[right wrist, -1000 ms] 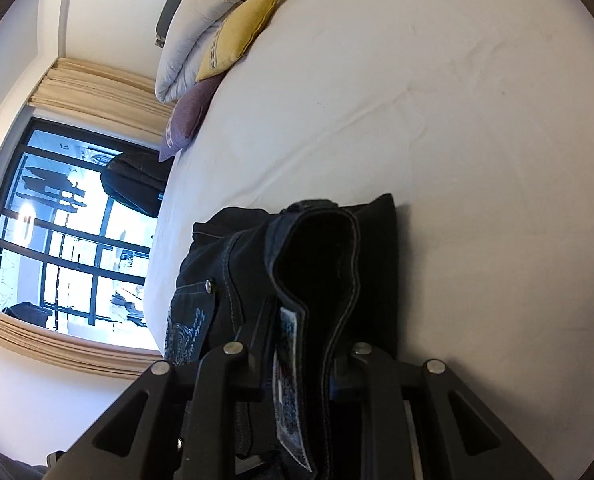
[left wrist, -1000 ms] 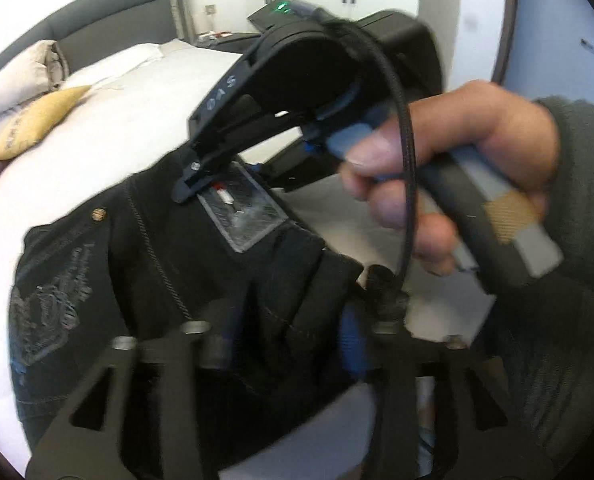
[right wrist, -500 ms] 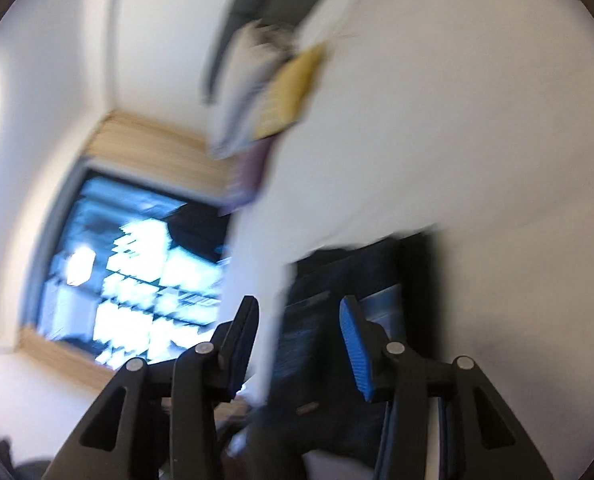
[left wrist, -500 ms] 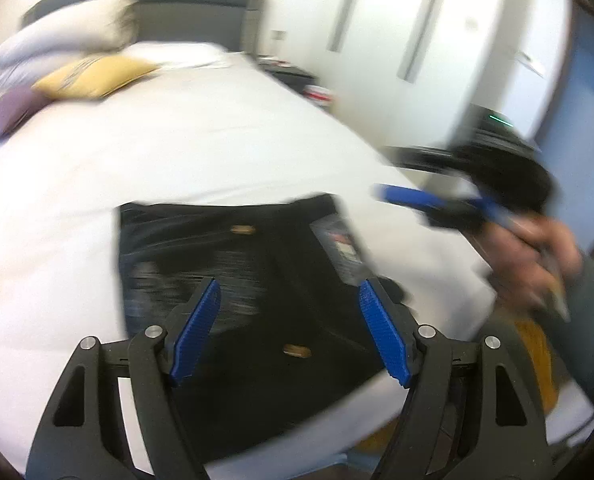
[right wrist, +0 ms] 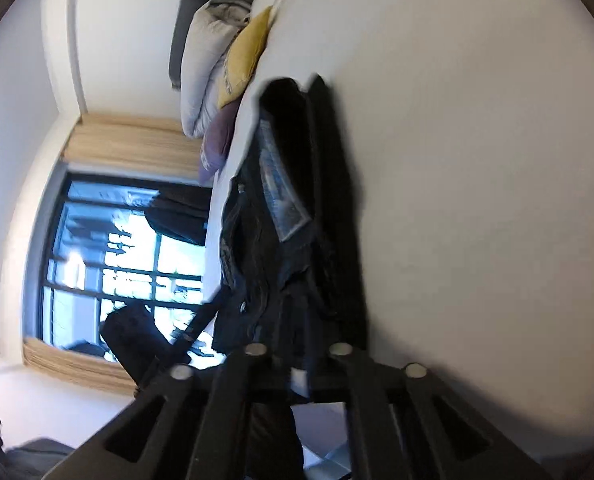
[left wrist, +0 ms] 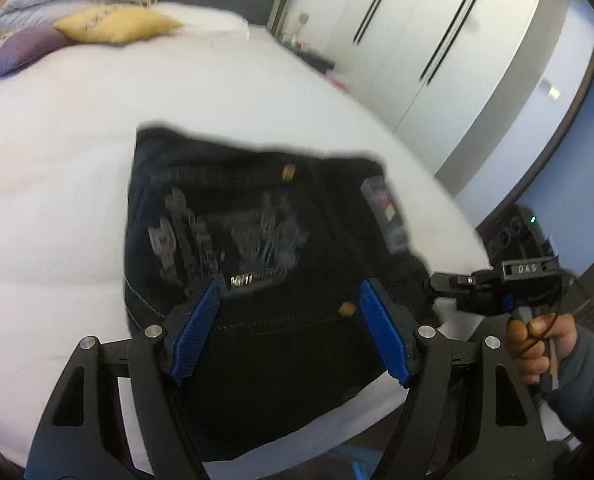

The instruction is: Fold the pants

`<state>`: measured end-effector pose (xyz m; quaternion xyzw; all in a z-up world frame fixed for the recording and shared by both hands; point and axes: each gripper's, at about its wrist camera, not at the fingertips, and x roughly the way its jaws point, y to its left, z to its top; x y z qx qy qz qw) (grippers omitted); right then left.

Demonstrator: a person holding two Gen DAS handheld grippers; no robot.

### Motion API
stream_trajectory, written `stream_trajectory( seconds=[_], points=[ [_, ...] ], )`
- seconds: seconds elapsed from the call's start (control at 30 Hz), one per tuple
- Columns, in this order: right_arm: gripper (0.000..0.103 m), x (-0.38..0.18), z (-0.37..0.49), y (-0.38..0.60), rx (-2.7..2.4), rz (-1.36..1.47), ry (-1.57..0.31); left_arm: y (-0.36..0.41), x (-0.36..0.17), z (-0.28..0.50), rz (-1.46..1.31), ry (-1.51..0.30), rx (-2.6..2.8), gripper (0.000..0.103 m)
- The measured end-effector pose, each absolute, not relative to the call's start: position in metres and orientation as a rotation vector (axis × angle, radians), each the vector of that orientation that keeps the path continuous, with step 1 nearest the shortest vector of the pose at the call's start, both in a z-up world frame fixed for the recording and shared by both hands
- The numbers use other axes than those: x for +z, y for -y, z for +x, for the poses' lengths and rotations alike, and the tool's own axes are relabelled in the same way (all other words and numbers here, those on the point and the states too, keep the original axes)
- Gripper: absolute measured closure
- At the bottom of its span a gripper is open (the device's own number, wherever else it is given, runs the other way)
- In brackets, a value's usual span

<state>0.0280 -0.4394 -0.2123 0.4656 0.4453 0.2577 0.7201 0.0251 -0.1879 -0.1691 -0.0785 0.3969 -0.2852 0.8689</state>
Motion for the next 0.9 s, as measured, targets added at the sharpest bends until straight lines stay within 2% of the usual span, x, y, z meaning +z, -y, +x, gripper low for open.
stream_trajectory(
  seconds=[0.03,0.07,0.1,0.2,0.3,0.4,0.43,0.5,0.53,0.6,0.63,0.67,0.7,0.77,0.9],
  points=[
    [0.073,-0.202,0.031,0.441,0.576,1.025,-0.971,0.188,-0.156,0.021,-0.168,-0.802,-0.596,0.032],
    [0.056,-0.186,0.038,0.442,0.583,1.010,-0.937,0.186,-0.149,0.024,-0.167,-0.788,-0.595,0.032],
    [0.052,-0.175,0.045,0.441,0.596,1.005,-0.910,0.185,-0.144,0.030,-0.166,-0.777,-0.597,0.032],
    [0.047,-0.146,0.088,0.420,0.685,0.997,-0.858,0.185,-0.140,0.051,-0.146,-0.779,-0.578,0.032],
    [0.047,-0.132,0.143,0.382,0.747,0.936,-0.905,0.190,-0.157,0.074,-0.154,-0.844,-0.555,0.032],
    [0.042,-0.143,0.182,0.350,0.768,0.870,-1.002,0.191,-0.180,0.065,-0.169,-0.884,-0.560,0.032],
    [0.042,-0.163,0.195,0.348,0.720,0.854,-1.071,0.193,-0.185,0.057,-0.162,-0.877,-0.560,0.032],
    [0.078,-0.197,0.205,0.363,0.640,0.884,-1.142,0.198,-0.191,0.043,-0.137,-0.858,-0.568,0.032],
    [0.103,-0.206,0.207,0.373,0.608,0.911,-1.154,0.200,-0.192,0.037,-0.112,-0.849,-0.564,0.032],
    [0.101,-0.211,0.203,0.398,0.531,0.956,-1.125,0.203,-0.193,0.029,-0.081,-0.831,-0.569,0.032],
    [0.098,-0.206,0.198,0.409,0.501,0.960,-1.109,0.204,-0.196,0.028,-0.070,-0.825,-0.568,0.032],
    [0.084,-0.200,0.197,0.412,0.487,0.951,-1.105,0.204,-0.197,0.028,-0.069,-0.818,-0.569,0.032],
    [0.056,-0.191,0.198,0.410,0.505,0.942,-1.100,0.204,-0.199,0.028,-0.074,-0.812,-0.568,0.032],
    [0.030,-0.167,0.208,0.387,0.585,0.898,-1.087,0.203,-0.200,0.026,-0.080,-0.805,-0.568,0.032],
    [0.030,-0.137,0.230,0.309,0.831,0.797,-1.114,0.202,-0.198,0.016,-0.041,-0.785,-0.575,0.032]
  ],
)
